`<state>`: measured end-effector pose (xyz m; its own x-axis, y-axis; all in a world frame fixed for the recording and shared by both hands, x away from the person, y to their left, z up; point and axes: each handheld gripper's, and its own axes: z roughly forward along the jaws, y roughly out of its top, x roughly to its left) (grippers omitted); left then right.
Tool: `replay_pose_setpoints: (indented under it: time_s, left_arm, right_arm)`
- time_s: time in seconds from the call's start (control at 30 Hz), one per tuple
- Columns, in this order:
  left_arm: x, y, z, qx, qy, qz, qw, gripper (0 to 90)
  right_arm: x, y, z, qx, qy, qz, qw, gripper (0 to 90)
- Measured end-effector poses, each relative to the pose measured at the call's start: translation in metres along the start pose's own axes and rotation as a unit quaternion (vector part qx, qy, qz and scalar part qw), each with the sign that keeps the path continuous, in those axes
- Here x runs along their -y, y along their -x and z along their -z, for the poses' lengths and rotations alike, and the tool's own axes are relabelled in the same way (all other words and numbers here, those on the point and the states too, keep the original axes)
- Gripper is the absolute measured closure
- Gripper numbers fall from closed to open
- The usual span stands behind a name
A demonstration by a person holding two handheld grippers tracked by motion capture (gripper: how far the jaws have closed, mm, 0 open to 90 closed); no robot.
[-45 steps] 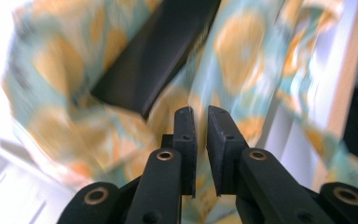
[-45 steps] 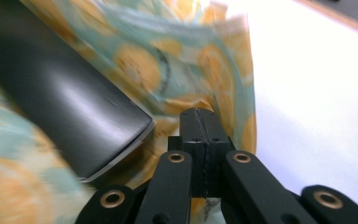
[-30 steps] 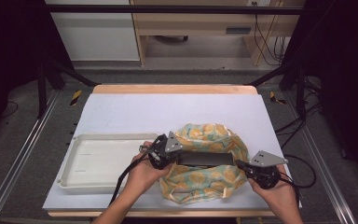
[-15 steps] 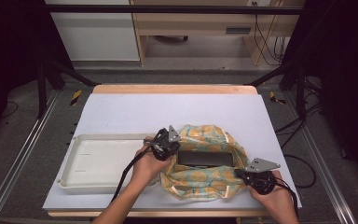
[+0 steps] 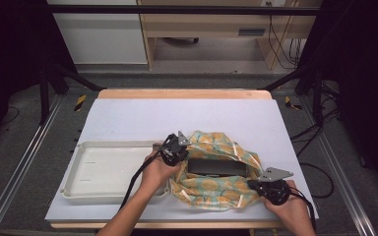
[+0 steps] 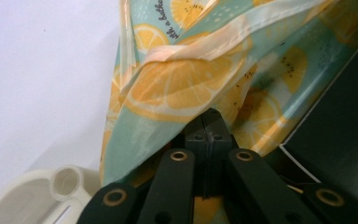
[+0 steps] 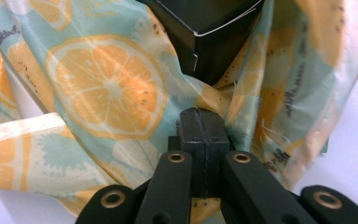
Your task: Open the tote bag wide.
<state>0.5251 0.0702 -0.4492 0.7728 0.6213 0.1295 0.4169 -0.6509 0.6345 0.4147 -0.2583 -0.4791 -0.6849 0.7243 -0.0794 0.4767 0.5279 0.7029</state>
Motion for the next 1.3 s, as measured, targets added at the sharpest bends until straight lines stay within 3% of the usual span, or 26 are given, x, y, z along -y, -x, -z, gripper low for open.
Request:
replay_pose_setpoints:
  time_s: [0.27,0.4,0.67,0.73,0.87,1.03,1.13,1.3]
  left_arm:
    - [0.001,-0.005,-0.005,-0.003,-0.009,0.001,1.0,90.0]
    - [0.0,-0.002,-0.004,-0.003,-0.002,-0.002,1.0,90.0]
    - [-0.001,-0.001,-0.002,-0.001,-0.002,-0.003,1.0,90.0]
    - [-0.001,0.0,-0.001,-0.002,0.002,-0.002,1.0,90.0]
    - [-0.001,0.0,-0.001,0.0,0.003,-0.002,1.0,90.0]
    - [-0.002,0.002,-0.001,0.002,0.002,-0.005,1.0,90.0]
    - [-0.002,0.003,-0.001,0.007,0.0,-0.008,0.9999,90.0]
    - [-0.002,0.003,-0.004,0.009,-0.002,-0.006,0.9999,90.0]
  right_arm:
    - [0.003,0.004,0.002,0.002,0.002,-0.006,1.0,90.0]
    - [0.002,0.005,0.004,0.004,0.011,-0.005,0.9999,90.0]
    - [-0.024,-0.002,0.024,0.007,0.054,0.013,0.9984,90.0]
    - [-0.04,-0.005,0.03,0.01,0.076,0.021,0.9969,90.0]
    - [-0.055,-0.002,0.027,0.026,0.096,0.026,0.9947,90.0]
    - [-0.063,0.014,0.013,0.057,0.111,-0.004,0.9923,90.0]
    - [-0.058,0.026,0.001,0.073,0.095,-0.038,0.9921,90.0]
    - [-0.046,0.039,-0.015,0.076,0.055,-0.063,0.9937,90.0]
